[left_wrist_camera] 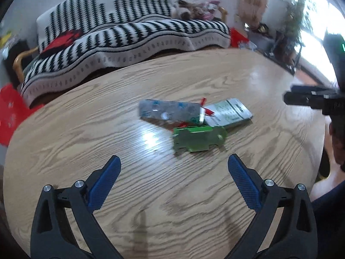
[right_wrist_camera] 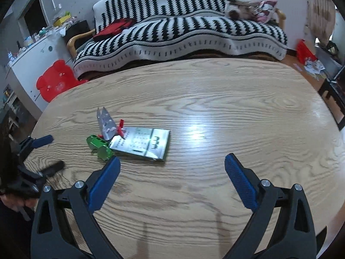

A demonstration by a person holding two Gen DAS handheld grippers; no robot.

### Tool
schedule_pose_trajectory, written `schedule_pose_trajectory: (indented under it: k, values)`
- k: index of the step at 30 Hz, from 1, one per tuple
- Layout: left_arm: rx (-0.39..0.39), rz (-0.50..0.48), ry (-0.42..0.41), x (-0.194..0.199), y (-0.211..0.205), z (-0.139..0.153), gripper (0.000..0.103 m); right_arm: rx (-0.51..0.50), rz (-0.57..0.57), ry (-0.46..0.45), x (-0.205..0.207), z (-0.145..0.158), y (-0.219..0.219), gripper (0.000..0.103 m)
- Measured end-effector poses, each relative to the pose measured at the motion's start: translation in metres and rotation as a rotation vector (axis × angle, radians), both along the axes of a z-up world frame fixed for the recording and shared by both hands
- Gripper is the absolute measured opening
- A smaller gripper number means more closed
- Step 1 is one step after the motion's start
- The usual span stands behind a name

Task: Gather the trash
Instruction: 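Grasp the green plastic tray with the left tool while the right tool grasps the white leaflet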

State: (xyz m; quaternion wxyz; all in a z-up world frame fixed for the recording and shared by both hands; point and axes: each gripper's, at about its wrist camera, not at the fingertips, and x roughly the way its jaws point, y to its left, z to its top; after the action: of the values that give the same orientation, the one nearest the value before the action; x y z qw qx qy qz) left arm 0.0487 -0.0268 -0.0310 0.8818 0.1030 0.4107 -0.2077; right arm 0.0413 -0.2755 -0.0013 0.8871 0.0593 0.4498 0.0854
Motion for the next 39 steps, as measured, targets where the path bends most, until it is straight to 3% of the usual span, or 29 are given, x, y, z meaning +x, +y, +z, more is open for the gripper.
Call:
schedule_pose_trajectory:
  k: [6, 10, 17, 21, 23, 24, 29, 39]
  values:
    - [0.033, -0.049, 0.01, 0.014, -0.033, -0.028, 0.096, -0.02, 0.009, 0.029, 0.016, -0.013, 0.007, 0.096]
    - [0.042, -0.01, 0.044, 0.028, -0.042, -0.044, 0.096, -0.011, 0.006, 0.042, 0.024, -0.018, 0.004, 0.096]
    - [0.004, 0.009, 0.092, 0.045, -0.05, -0.054, 0.096, -0.024, 0.014, 0.073, 0.039, -0.032, 0.006, 0.096]
    - [0.025, -0.01, 0.081, 0.043, -0.059, -0.057, 0.096, -0.015, 0.009, 0.09, 0.049, -0.041, 0.008, 0.096]
    - [-0.006, -0.007, 0.079, 0.043, -0.056, -0.054, 0.09, -0.007, 0.005, 0.098, 0.053, -0.045, 0.01, 0.096]
    - [-0.019, 0.002, 0.084, 0.044, -0.054, -0.053, 0.079, -0.004, 0.005, 0.101, 0.055, -0.046, 0.011, 0.096]
    - [-0.074, 0.041, 0.122, 0.05, -0.032, -0.048, 0.079, -0.004, 0.032, 0.12, 0.059, -0.052, 0.023, 0.096]
    - [-0.123, 0.121, 0.078, 0.043, 0.025, -0.013, 0.079, -0.065, 0.075, 0.139, 0.059, -0.064, 0.052, 0.096]
